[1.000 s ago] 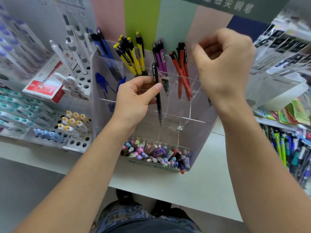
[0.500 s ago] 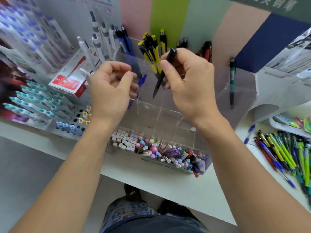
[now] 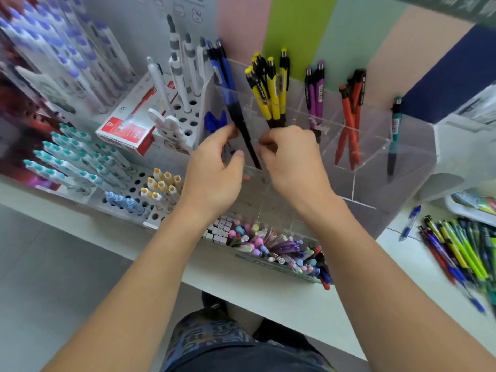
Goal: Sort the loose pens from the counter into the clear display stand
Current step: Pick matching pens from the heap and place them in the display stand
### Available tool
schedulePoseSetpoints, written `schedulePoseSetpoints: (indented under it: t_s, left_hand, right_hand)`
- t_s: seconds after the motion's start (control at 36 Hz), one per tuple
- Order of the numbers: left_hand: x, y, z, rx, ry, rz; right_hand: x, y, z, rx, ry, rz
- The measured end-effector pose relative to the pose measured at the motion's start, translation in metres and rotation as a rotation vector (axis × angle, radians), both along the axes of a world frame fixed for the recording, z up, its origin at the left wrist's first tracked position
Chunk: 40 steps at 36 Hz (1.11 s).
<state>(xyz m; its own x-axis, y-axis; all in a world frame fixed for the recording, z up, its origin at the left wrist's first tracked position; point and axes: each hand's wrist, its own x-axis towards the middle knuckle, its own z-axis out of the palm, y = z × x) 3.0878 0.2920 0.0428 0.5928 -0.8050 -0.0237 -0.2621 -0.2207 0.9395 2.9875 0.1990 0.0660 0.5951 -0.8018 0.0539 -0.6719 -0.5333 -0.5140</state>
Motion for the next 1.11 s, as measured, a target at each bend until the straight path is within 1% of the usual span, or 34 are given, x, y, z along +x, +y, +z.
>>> schedulePoseSetpoints:
  t_s: [0.03,0.11,0.19,0.25,0.31,0.36,0.44,0.53,0.58,0.64,0.72,0.78,0.83,0.86,0.92,0.97,1.11]
  left_hand:
    - [0.000,0.001,-0.003,-0.005,-0.017,0.022]
    - [-0.005,0.003,-0.010,-0.033,-0.150,0.091]
    - [-0.018,0.002,-0.009,-0.130,-0.216,0.184]
    - [-0.031,-0.003,-0.006,-0.205,-0.240,0.192]
    - [-0.045,-0.011,-0.002,-0.272,-0.223,0.119]
    - [-0.065,-0.023,-0.001,-0.290,-0.193,-0.015]
    - [-0.106,-0.040,0.002,-0.255,-0.143,-0.221]
    - [-0.151,-0.056,-0.001,-0.202,-0.123,-0.342]
    - [-0.182,-0.065,-0.002,-0.184,-0.140,-0.378]
    - [-0.211,-0.072,-0.001,-0.196,-0.203,-0.375]
    - [-0.251,-0.081,0.000,-0.250,-0.272,-0.249]
    - [-0.281,-0.088,-0.001,-0.271,-0.324,-0.237]
    - [-0.311,-0.097,-0.015,-0.216,-0.339,-0.319]
    - [-0.326,-0.104,-0.026,-0.134,-0.316,-0.371]
    - [-0.351,-0.121,-0.053,0.089,-0.268,-0.460]
    - [-0.370,-0.138,-0.083,0.288,-0.262,-0.503]
    - [-0.398,-0.183,-0.135,0.508,-0.318,-0.485]
  right_hand:
    - [-0.002,0.000,-0.001,-0.014,-0.014,0.006]
    - [-0.008,0.000,-0.003,-0.057,-0.082,0.025]
    - [-0.023,0.002,-0.002,-0.102,-0.206,0.052]
    - [-0.038,0.004,-0.001,-0.157,-0.283,0.053]
    - [-0.058,0.004,0.000,-0.222,-0.348,0.013]
    - [-0.084,0.000,-0.002,-0.262,-0.394,-0.056]
    - [-0.131,-0.012,-0.010,-0.234,-0.424,-0.182]
    - [-0.178,-0.019,-0.017,-0.201,-0.440,-0.248]
    - [-0.207,-0.021,-0.020,-0.193,-0.444,-0.250]
    - [-0.238,-0.025,-0.024,-0.176,-0.478,-0.264]
    - [-0.288,-0.036,-0.036,-0.135,-0.527,-0.316]
    - [-0.322,-0.048,-0.053,-0.077,-0.457,-0.358]
    - [-0.356,-0.063,-0.079,0.027,-0.295,-0.434]
    - [-0.372,-0.071,-0.093,0.085,-0.202,-0.487]
    - [-0.405,-0.085,-0.119,0.191,-0.018,-0.580]
    - [-0.433,-0.094,-0.139,0.245,0.126,-0.616]
    - [-0.474,-0.109,-0.164,0.185,0.358,-0.686]
